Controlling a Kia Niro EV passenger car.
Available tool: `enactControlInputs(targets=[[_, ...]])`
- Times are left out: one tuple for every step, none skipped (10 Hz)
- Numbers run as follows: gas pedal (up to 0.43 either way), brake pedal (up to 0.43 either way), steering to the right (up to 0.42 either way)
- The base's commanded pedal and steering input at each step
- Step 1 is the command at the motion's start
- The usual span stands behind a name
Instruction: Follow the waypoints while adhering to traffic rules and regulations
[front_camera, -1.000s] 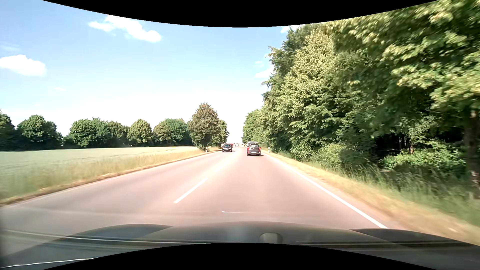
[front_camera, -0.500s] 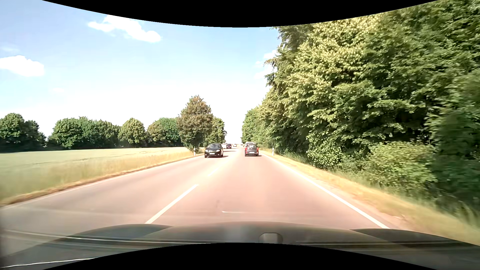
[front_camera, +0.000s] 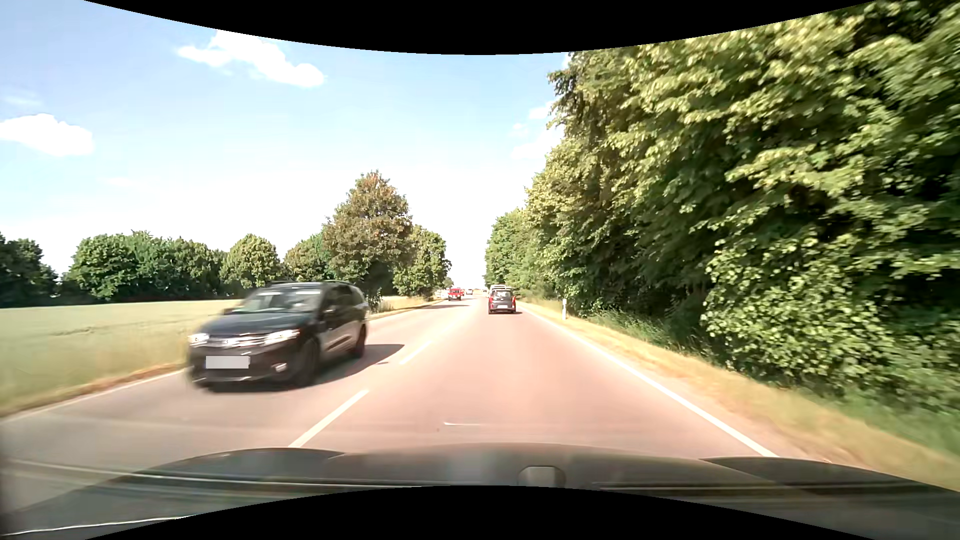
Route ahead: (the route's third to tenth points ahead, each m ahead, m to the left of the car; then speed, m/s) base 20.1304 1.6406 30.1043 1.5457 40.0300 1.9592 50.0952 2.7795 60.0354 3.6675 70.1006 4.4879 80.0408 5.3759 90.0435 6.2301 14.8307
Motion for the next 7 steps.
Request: enactControlInputs(targets=[[0.059,0.006,-0.004],[0.059,0.006,-0.003],[0.059,0.006,-0.003],[0.059,0.006,-0.003],[0.059,0.006,-0.003],[0.059,0.006,-0.003],[0.059,0.006,-0.003]])
